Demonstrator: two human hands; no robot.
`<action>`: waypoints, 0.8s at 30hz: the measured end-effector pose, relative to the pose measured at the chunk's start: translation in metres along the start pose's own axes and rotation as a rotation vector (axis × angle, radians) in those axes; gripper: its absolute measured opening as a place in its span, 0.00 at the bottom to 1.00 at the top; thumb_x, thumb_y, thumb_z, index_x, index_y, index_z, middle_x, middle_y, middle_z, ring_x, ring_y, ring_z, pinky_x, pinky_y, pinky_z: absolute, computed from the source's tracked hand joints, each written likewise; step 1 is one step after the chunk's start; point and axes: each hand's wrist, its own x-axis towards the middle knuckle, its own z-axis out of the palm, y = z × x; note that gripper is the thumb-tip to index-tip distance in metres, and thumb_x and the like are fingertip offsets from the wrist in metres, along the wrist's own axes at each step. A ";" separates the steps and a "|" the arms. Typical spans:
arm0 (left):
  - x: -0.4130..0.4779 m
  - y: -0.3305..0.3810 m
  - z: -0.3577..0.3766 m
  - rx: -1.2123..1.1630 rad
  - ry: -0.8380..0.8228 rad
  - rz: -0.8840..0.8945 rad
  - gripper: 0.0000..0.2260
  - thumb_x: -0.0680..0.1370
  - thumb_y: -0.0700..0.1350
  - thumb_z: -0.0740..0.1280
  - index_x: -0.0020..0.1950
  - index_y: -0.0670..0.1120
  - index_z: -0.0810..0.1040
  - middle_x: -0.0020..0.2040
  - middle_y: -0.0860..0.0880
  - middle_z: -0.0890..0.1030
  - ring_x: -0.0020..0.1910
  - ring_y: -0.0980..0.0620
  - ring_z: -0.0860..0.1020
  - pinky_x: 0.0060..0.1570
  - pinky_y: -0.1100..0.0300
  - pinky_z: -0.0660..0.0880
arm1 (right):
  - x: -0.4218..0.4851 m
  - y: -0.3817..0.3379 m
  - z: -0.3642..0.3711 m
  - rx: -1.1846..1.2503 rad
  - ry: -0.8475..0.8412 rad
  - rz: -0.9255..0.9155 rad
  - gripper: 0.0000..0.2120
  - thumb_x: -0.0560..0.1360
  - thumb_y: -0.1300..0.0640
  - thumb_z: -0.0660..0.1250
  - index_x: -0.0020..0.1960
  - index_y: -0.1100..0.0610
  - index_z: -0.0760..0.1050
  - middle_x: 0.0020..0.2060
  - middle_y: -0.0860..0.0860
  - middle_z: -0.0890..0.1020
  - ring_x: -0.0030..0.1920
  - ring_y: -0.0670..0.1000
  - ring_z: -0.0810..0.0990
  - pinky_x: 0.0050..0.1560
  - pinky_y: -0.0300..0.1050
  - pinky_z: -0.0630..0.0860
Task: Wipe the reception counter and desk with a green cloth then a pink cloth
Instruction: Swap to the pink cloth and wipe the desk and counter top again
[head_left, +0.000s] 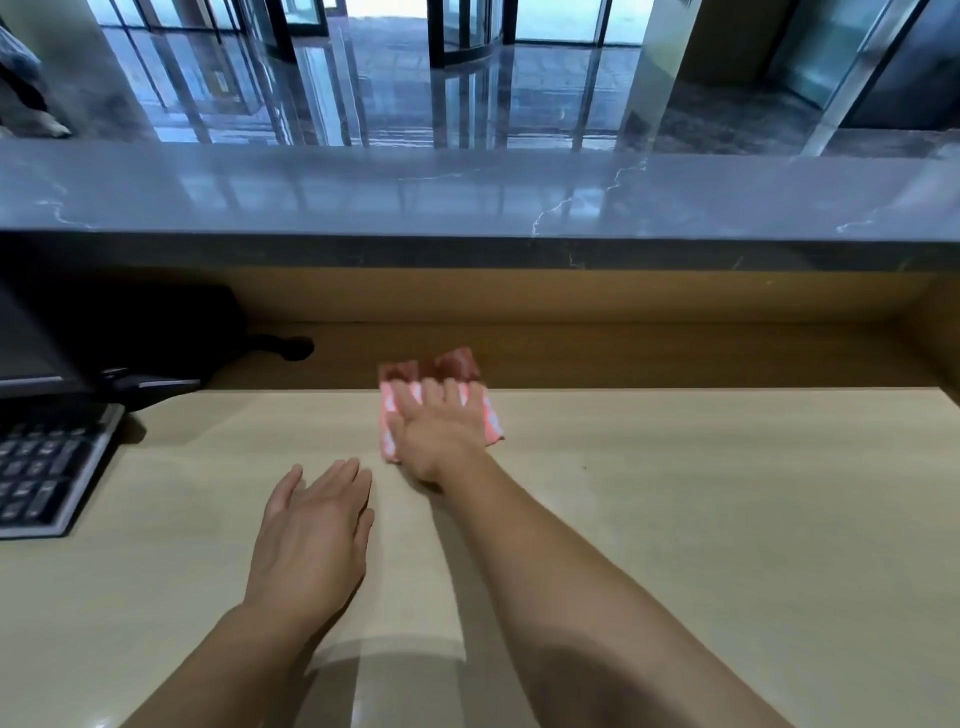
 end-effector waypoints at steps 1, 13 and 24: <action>-0.005 -0.002 0.001 0.015 0.018 0.011 0.12 0.77 0.45 0.57 0.53 0.50 0.80 0.54 0.52 0.82 0.54 0.53 0.80 0.68 0.54 0.55 | -0.003 -0.015 0.003 0.013 -0.008 -0.064 0.27 0.83 0.44 0.48 0.79 0.47 0.45 0.79 0.54 0.51 0.78 0.56 0.47 0.74 0.63 0.39; -0.028 0.025 -0.008 0.138 0.023 0.088 0.02 0.70 0.46 0.70 0.37 0.53 0.79 0.37 0.57 0.82 0.43 0.54 0.82 0.51 0.56 0.58 | -0.042 0.092 0.000 -0.070 0.029 0.003 0.26 0.84 0.46 0.44 0.80 0.47 0.44 0.79 0.54 0.46 0.78 0.53 0.42 0.74 0.59 0.35; -0.038 0.040 -0.023 0.150 -0.245 0.066 0.12 0.78 0.53 0.56 0.59 0.54 0.73 0.64 0.56 0.74 0.67 0.57 0.69 0.65 0.54 0.49 | -0.089 0.217 0.001 0.103 0.055 0.506 0.26 0.83 0.43 0.42 0.80 0.44 0.42 0.79 0.53 0.41 0.78 0.55 0.37 0.75 0.59 0.37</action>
